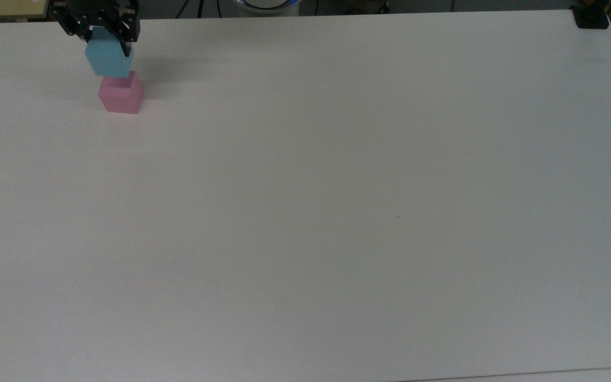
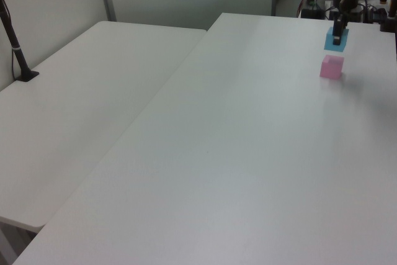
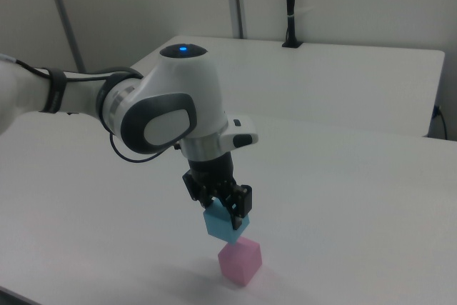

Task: Put blue cube on pink cube
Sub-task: 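Lower the light-blue cube onto the top of the pink cube, then open the gripper to release the light-blue cube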

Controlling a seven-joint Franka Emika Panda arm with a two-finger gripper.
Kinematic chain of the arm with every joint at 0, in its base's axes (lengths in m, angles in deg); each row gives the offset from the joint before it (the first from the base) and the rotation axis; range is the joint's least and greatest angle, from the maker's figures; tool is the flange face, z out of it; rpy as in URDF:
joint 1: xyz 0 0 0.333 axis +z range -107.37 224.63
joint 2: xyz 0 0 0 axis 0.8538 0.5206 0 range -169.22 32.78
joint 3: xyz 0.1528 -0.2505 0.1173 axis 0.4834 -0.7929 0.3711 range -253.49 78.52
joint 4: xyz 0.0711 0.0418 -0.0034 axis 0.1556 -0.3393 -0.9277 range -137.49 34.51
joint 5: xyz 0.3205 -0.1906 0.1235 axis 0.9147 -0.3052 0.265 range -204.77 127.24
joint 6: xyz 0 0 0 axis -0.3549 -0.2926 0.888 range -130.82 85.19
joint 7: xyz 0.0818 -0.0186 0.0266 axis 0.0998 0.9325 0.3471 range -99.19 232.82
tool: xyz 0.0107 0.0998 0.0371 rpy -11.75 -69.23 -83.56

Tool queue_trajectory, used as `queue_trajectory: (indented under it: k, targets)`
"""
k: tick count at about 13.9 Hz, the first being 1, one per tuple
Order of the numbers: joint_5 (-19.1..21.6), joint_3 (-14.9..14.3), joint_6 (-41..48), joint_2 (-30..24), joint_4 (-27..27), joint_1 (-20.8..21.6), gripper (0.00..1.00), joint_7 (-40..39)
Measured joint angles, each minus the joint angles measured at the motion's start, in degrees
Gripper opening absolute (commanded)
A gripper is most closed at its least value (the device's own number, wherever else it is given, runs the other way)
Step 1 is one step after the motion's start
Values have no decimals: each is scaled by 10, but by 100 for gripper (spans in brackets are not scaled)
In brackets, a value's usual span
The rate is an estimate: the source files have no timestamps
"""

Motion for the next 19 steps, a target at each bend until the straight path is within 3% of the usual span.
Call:
queue_trajectory:
  k: [6,19]
  targets:
    - [0,0,-18,22,0,0,18,41]
    - [0,0,-51,52,-1,-21,23,18]
